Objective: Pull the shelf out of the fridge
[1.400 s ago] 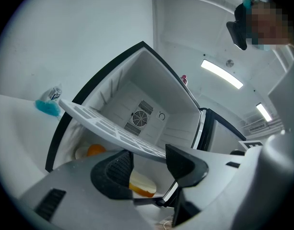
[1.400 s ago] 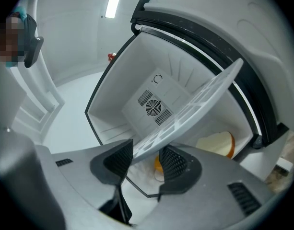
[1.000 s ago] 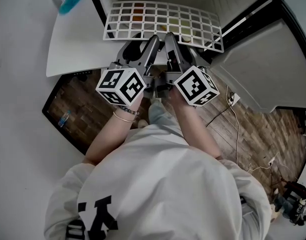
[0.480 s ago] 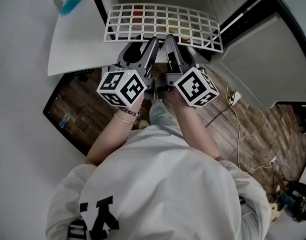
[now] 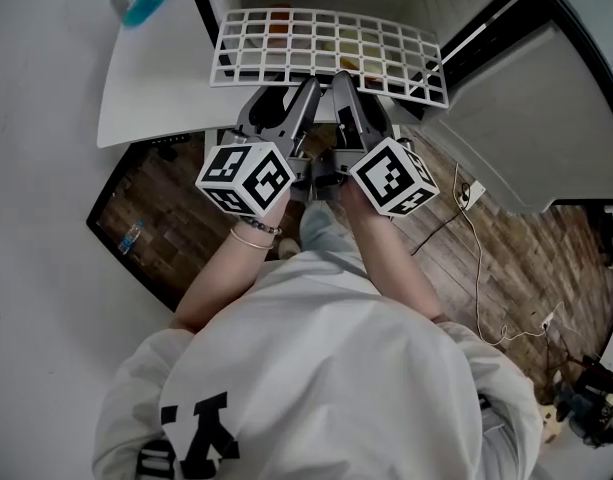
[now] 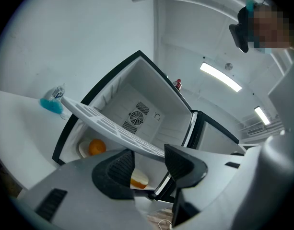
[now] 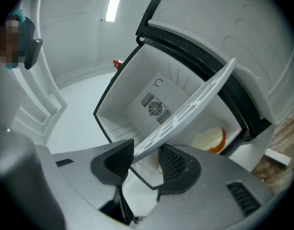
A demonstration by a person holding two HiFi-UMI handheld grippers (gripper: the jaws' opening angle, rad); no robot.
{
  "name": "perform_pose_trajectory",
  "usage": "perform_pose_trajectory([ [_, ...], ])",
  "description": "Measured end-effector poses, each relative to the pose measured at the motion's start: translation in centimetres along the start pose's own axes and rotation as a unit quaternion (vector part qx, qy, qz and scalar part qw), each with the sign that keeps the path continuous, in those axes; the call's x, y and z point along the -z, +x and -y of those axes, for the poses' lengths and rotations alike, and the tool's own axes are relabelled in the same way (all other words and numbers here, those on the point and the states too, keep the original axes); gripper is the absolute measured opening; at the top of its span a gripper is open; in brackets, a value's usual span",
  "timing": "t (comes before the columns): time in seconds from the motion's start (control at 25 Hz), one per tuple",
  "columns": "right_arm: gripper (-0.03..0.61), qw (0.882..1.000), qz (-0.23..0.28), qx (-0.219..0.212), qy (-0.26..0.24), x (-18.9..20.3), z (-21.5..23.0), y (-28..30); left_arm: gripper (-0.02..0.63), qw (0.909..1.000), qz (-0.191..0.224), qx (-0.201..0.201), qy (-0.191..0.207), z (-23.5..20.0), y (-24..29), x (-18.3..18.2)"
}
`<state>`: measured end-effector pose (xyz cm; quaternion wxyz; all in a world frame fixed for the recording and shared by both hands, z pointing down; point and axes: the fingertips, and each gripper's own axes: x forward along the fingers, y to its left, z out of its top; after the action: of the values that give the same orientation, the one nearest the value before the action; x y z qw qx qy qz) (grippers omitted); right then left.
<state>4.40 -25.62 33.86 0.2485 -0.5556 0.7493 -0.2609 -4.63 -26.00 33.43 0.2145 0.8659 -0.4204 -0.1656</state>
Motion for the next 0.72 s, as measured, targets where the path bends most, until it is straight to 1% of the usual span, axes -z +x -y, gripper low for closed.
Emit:
perform_pose_trajectory([
  [0.28, 0.176, 1.000, 0.005, 0.001, 0.001, -0.1, -0.2, -0.8, 0.196, 1.0000, 0.000, 0.003, 0.002, 0.6, -0.6, 0.1],
  [0.52, 0.176, 1.000, 0.000, 0.000, 0.002, 1.0, -0.5, -1.8, 0.196, 1.0000, 0.001, -0.002, -0.002, 0.4, -1.9, 0.6],
  [0.72, 0.176, 1.000, 0.003, -0.005, 0.004, 1.3, -1.1, -2.7, 0.196, 1.0000, 0.002, -0.001, 0.005, 0.9, -3.0, 0.6],
])
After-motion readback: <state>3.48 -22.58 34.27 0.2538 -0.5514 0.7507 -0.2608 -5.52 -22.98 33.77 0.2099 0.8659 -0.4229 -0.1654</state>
